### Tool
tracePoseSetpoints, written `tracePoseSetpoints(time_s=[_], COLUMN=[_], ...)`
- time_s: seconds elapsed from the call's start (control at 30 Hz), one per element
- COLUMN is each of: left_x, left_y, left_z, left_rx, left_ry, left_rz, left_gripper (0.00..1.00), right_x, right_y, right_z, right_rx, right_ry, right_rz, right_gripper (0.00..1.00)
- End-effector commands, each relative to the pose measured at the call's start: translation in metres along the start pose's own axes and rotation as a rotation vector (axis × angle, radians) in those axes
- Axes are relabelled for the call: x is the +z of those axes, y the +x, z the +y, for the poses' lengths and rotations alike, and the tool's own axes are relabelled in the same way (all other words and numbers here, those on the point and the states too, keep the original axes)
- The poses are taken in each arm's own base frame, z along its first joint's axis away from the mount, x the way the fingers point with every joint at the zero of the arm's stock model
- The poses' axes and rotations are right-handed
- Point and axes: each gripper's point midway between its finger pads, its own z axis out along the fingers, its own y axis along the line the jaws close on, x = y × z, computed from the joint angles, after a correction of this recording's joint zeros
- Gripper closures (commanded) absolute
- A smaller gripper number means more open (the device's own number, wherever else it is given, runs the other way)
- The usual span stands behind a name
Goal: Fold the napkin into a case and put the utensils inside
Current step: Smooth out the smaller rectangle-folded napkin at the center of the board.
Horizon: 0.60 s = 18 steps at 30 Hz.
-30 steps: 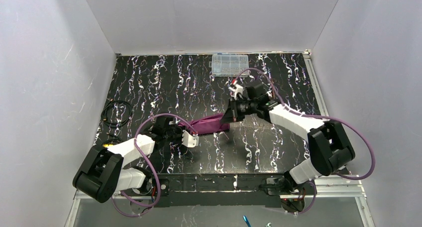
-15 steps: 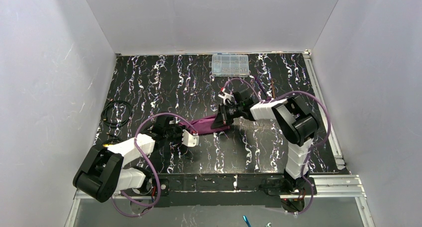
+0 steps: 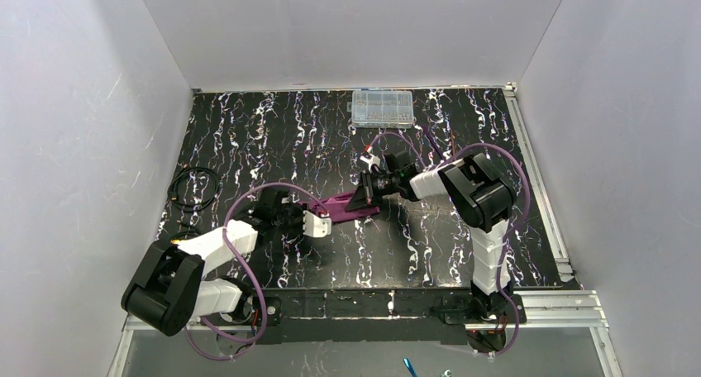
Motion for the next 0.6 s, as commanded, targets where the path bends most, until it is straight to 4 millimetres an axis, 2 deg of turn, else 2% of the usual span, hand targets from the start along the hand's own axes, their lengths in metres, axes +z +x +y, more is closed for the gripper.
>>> tracePoseSetpoints(time_s=[0.0,0.17,0.4,0.5,0.57], left_x=[-0.008,-0.012,-0.012,-0.012,-0.011], left_y=[-0.006,-0.016,-0.022,-0.025,-0.024], left_z=[0.011,0.02,0.003,-0.003,-0.007], left_rx=[-0.136,-0.236,-0.28,-0.292,-0.288], left_ry=[-0.018,-0.017,0.079,0.117,0.138], left_rz=[0.005,-0.009,-0.027,-0.037,-0.037], left_gripper=[1.0,1.0,1.0,1.0,1.0], right_x=[0.006,0.001,-0.005,-0.008,-0.009], right_y=[0.007,0.015,0.018,0.013,0.006], right_z=[-0.03,-0.043,-0.055,-0.051,-0.038], right_rx=[0.021,0.021,0.02,-0.013,-0.042], right_ry=[0.09,0.169,0.276,0.324,0.315], right_rz=[0.017,0.044,0.046,0.042,0.036], right_gripper=[0.99,0.99,0.99,0.99,0.99])
